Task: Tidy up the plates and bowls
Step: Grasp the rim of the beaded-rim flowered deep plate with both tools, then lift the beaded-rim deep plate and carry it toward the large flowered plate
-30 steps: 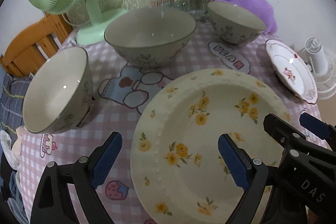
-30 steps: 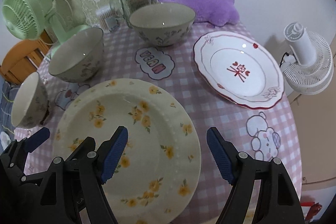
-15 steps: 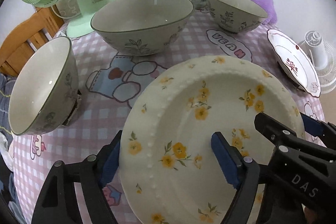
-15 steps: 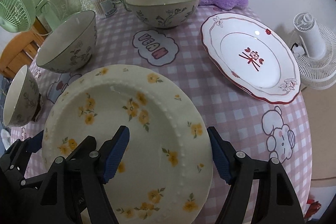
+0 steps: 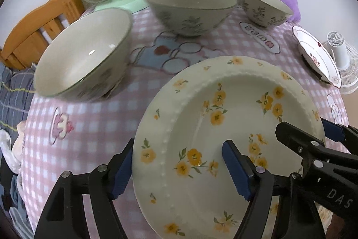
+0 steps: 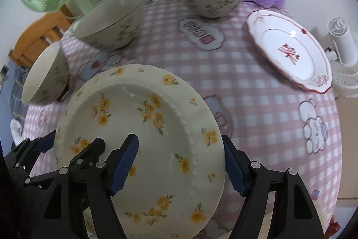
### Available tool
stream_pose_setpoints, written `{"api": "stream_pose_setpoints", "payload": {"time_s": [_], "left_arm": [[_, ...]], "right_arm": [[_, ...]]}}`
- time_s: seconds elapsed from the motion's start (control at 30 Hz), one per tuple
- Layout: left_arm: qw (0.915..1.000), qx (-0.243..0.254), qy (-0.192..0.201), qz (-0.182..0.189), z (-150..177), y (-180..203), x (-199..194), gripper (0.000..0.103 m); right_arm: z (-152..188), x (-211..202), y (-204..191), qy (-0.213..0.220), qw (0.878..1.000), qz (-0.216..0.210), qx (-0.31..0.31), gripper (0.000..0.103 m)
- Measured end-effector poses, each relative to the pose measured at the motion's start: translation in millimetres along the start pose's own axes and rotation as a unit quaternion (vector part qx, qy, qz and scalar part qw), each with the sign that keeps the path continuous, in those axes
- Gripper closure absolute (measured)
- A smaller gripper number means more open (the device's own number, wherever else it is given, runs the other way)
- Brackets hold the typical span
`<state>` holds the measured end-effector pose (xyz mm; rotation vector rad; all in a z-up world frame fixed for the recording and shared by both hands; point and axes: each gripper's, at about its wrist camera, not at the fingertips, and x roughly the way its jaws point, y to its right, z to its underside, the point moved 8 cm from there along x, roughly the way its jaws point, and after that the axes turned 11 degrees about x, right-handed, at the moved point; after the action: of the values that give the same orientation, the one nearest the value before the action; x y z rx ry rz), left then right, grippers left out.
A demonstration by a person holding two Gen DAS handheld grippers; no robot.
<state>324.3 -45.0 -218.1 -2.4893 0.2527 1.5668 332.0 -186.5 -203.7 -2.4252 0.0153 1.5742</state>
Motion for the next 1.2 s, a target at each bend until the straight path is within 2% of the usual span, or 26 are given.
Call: {"api": "stream_pose_setpoints", "payload": {"time_s": [0.17, 0.27, 0.37, 0.47, 0.7, 1.0, 1.2], "left_arm": [[0.9999, -0.01, 0.004, 0.01, 12, -12, -6, 0.031], [0.9999, -0.014, 0.007, 0.008, 10, -13, -5, 0.032], [0.9999, -0.009, 0.009, -0.009, 10, -12, -3, 0.03], [0.9997, -0.023, 0.01, -0.007, 7, -13, 0, 0.031], [0.9996, -0.027, 0.006, -0.007, 5, -15, 0, 0.032], [0.9996, -0.021, 0.007, -0.017, 13, -18, -25, 0.033], [0.9997, -0.021, 0.015, -0.006, 20, -19, -47, 0.033]], "right_arm": [[13, -1, -12, -0.006, 1.0, -0.012, -0.012, 0.035], [14, 1, -11, -0.002, 1.0, 0.003, -0.021, 0.039], [15, 4, -12, 0.0, 0.999, 0.016, -0.03, 0.038], [16, 10, -13, 0.005, 0.998, 0.032, -0.047, 0.039], [15, 9, -12, 0.001, 0.999, 0.043, -0.032, 0.04], [24, -9, -17, -0.008, 0.999, 0.04, -0.022, 0.04], [30, -33, -22, 0.006, 0.999, 0.046, -0.018, 0.04]]}}
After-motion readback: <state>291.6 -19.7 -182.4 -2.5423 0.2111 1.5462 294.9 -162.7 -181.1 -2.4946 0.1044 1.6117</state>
